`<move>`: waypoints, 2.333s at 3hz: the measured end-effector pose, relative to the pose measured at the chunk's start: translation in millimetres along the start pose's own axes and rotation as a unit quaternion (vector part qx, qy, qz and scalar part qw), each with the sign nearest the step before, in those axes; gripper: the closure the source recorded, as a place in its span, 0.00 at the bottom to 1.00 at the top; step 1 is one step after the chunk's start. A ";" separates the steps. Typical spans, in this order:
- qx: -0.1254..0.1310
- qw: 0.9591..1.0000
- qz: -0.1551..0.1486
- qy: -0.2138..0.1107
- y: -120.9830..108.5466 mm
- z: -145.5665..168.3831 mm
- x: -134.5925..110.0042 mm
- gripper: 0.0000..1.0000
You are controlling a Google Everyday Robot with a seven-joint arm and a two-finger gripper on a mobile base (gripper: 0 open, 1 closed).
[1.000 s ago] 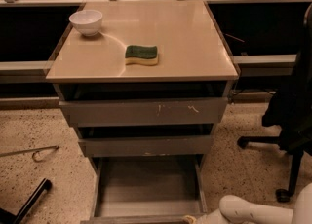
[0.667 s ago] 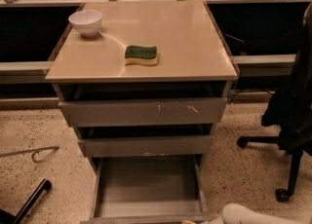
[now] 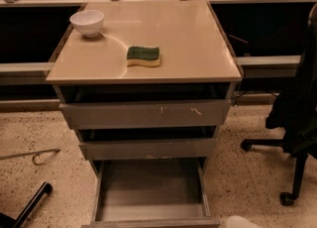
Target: Close bottom drawer
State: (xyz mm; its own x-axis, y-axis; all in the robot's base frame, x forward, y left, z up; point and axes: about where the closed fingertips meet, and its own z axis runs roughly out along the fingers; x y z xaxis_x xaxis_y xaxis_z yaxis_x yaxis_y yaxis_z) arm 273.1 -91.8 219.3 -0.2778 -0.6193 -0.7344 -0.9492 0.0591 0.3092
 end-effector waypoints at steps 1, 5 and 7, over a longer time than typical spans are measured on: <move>-0.007 1.000 -0.007 0.008 -33.5 24.0 15.1 0.00; 0.044 0.996 -0.076 0.016 -126.3 15.8 -16.2 0.00; 0.024 0.994 -0.109 0.019 -186.6 36.4 -44.1 0.00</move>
Offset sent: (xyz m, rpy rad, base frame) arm 0.1291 0.0305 -0.0802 -0.0546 -0.1039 0.0754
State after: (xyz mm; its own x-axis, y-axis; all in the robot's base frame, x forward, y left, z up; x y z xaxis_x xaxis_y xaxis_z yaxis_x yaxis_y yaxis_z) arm 457.1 -47.0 171.9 -0.0592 -0.6497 -0.7579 -0.9924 -0.0438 0.1150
